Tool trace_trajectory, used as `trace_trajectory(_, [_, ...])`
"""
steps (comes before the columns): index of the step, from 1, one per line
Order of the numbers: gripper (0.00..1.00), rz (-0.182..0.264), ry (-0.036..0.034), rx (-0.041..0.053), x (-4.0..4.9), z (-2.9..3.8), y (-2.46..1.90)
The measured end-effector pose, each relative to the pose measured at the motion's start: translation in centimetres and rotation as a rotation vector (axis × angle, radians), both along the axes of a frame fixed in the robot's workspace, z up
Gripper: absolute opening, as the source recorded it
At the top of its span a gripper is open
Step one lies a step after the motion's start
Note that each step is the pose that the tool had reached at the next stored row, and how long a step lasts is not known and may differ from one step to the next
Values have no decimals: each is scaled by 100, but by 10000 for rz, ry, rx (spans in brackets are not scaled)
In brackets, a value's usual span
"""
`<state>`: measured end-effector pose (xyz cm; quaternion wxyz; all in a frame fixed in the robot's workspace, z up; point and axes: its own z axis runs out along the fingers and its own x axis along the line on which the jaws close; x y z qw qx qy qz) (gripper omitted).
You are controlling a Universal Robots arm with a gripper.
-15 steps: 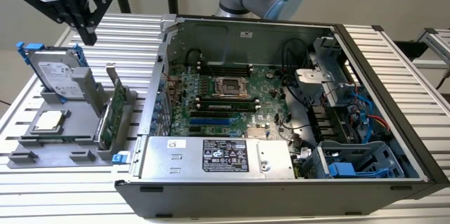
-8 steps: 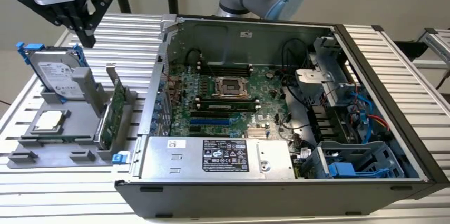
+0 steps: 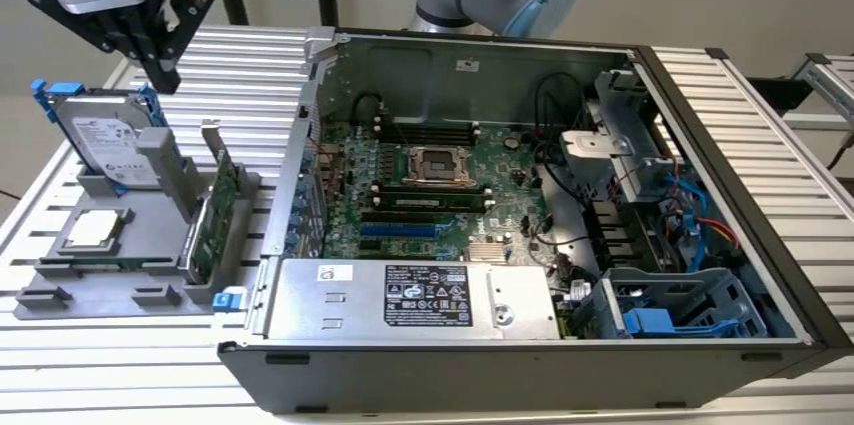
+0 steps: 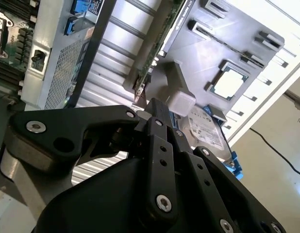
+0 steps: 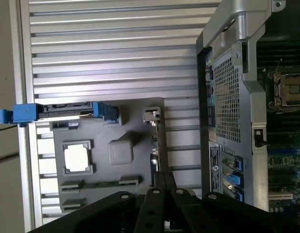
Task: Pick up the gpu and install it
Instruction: 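Pick up the gpu and move the gpu toward the slot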
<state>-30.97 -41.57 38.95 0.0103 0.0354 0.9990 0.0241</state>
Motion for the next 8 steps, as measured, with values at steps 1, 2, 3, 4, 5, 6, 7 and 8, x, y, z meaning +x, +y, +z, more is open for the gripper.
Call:
trace_trajectory(1, [0, 0, 0, 0, 0, 0, -6])
trace_trajectory(2, [0, 0, -1, 0, 0, 0, -12])
trace_trajectory(3, [0, 0, -1, 1, 0, 0, -18])
trace_trajectory(4, [0, 1, -1, 0, 0, 0, -25])
trace_trajectory(5, [0, 0, 0, 0, 0, 0, -31])
trace_trajectory(6, [0, 0, -1, 0, 0, -1, -37])
trace_trajectory(7, [0, 0, -1, 1, 0, -1, -42])
trace_trajectory(8, [0, 0, -1, 1, 0, -1, -48])
